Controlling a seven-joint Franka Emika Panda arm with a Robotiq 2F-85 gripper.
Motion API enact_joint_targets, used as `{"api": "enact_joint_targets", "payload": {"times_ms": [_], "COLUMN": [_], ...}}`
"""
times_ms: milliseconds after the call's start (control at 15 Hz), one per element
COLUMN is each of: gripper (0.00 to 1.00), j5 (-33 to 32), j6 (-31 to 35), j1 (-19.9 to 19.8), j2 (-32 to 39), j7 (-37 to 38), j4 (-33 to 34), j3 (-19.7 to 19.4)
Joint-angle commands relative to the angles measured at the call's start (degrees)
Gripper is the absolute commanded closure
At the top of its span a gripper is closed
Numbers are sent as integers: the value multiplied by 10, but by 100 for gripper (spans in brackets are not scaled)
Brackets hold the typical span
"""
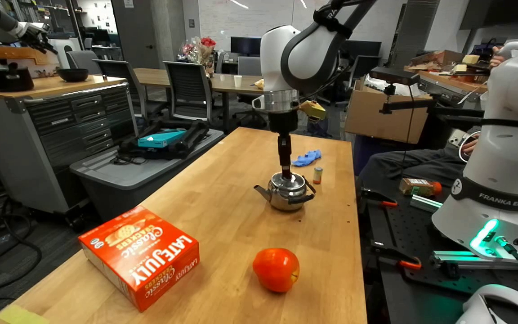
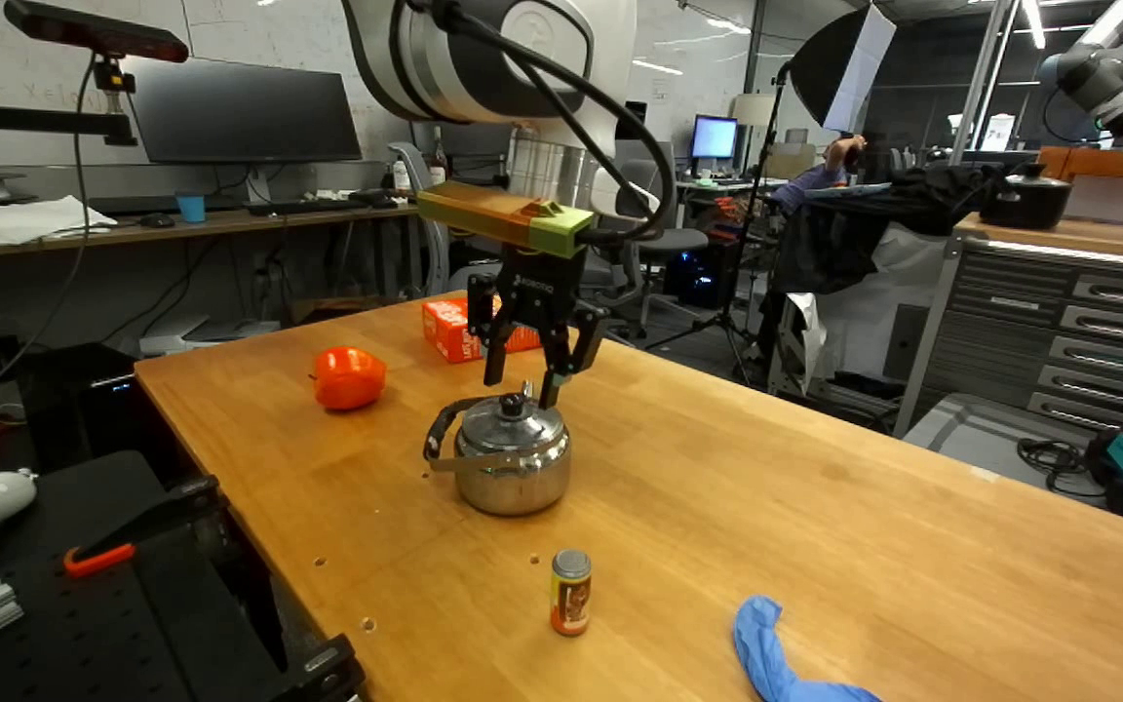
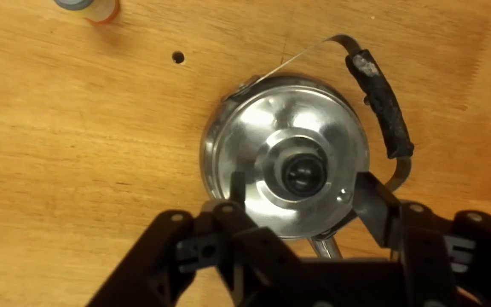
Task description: Take the lid and cover the teapot
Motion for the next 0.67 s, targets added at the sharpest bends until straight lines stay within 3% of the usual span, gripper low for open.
{"api": "enact_joint_targets", "payload": {"times_ms": [0, 600], "gripper": [2, 0], "j5": [1, 20], "j6": [-5, -22], "j1": [-3, 4], "j2": [-18, -88], "j7": [6, 87], "j4": [-1, -15], "j3": [-2, -6]}}
